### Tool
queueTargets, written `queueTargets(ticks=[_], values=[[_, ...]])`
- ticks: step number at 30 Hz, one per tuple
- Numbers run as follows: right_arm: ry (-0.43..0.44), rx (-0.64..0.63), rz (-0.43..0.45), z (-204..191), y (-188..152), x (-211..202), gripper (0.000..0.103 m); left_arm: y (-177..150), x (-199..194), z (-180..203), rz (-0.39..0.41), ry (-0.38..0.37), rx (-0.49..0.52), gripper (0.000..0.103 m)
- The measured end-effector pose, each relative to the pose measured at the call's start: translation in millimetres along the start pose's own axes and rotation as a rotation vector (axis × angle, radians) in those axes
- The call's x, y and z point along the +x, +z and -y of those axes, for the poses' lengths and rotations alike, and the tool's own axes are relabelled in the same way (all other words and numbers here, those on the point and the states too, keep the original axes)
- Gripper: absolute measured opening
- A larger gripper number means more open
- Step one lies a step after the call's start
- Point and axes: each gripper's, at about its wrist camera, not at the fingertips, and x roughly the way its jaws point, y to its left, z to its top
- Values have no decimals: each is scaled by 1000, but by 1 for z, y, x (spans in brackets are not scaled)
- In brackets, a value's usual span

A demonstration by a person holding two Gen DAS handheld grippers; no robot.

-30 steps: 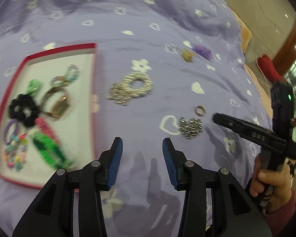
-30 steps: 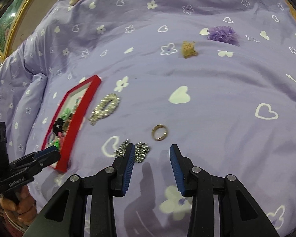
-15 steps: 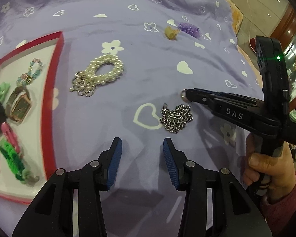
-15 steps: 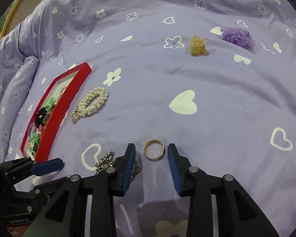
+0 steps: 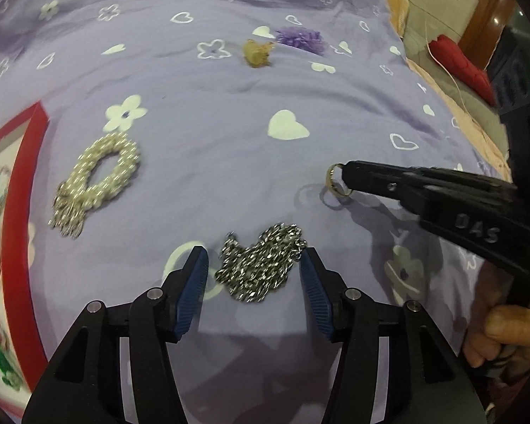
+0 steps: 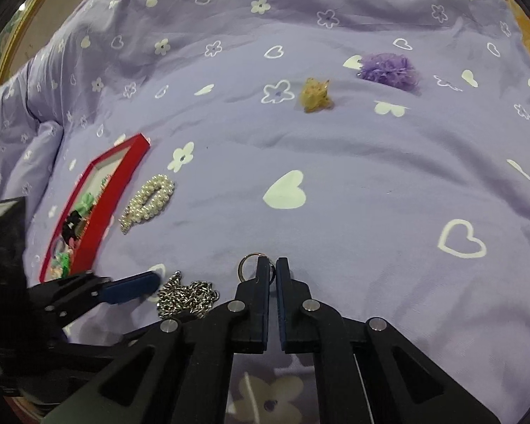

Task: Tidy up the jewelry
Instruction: 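Grasp the silver chain with the left tool while the right tool grasps the gold ring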

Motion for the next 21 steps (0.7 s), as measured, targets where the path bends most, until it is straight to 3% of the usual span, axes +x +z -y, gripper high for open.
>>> queueTargets(ticks=[2,5,7,12,14,16,21], values=[[7,15,10,4,-1,-6,3,0,1,2,0,-19,20,24],[29,47,13,11,-3,-10,3,0,0,1,6,-32,12,17],[26,53,0,13,-4,-7,3,-2,-2,-3,7,-44,-7,16],[34,58,-35,10,-11,1,16,-10,-10,-9,22,-46,-27,16],[39,51,-26,7,-13,0,32,-13,-14,-11,28,-47,-36,14],[23,22,-18,0,-15,0,38,-15,-18,-14,33,-50,-45,14],[-55,-57,-17,-11,-15,10,36,-19,-30,-22,51,-49,-67,13]])
